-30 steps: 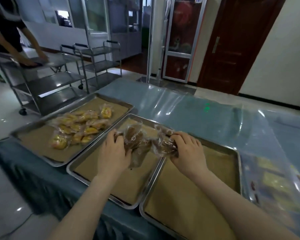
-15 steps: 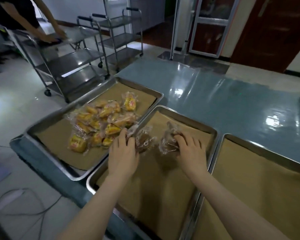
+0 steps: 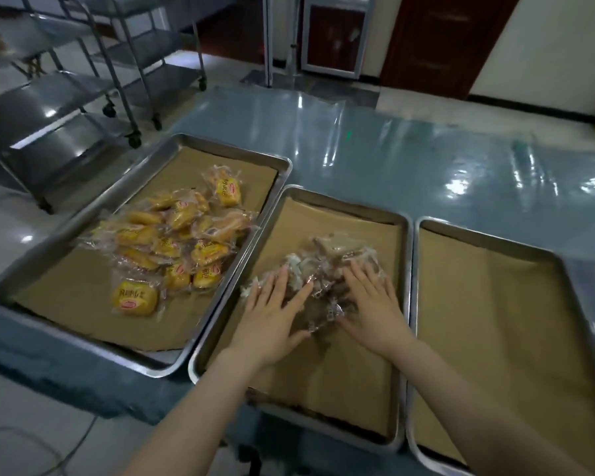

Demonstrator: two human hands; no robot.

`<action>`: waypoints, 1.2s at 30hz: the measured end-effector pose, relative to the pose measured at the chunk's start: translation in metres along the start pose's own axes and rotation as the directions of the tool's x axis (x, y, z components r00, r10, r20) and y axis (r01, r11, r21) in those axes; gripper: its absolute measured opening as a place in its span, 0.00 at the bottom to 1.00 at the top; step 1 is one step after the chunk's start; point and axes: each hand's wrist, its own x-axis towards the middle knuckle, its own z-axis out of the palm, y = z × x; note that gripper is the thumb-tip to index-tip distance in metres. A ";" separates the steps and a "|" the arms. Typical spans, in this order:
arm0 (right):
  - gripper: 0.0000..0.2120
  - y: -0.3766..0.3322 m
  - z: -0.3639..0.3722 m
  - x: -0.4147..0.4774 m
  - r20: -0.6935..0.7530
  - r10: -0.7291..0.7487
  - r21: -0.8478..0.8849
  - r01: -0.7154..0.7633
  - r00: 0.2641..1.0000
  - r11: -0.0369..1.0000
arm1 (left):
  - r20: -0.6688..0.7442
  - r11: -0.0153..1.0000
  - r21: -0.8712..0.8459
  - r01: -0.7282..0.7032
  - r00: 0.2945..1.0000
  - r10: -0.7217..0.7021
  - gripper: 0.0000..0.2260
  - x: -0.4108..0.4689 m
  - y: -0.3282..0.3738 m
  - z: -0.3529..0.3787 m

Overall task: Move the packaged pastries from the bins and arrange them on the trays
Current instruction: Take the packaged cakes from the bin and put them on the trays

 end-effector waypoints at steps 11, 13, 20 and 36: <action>0.27 -0.025 -0.047 -0.098 -0.191 0.091 0.122 -0.069 0.977 0.990 | -0.156 0.949 0.011 -0.314 0.937 0.312 0.29 -0.023 0.045 -0.039; 0.24 -0.018 -0.063 -0.110 -0.239 0.127 0.167 -0.088 0.963 0.982 | -0.213 0.925 -0.004 -0.380 0.904 0.370 0.27 -0.022 0.065 -0.054; 0.18 0.044 -0.138 -0.148 -0.417 0.166 0.203 -0.086 0.894 0.975 | -0.358 0.850 0.057 -0.524 0.784 0.507 0.20 0.009 0.164 -0.099; 0.13 0.310 -0.275 -0.281 -0.615 0.310 0.248 -0.196 0.725 0.949 | -0.545 0.823 -0.144 -0.550 0.738 0.397 0.17 0.088 0.449 -0.109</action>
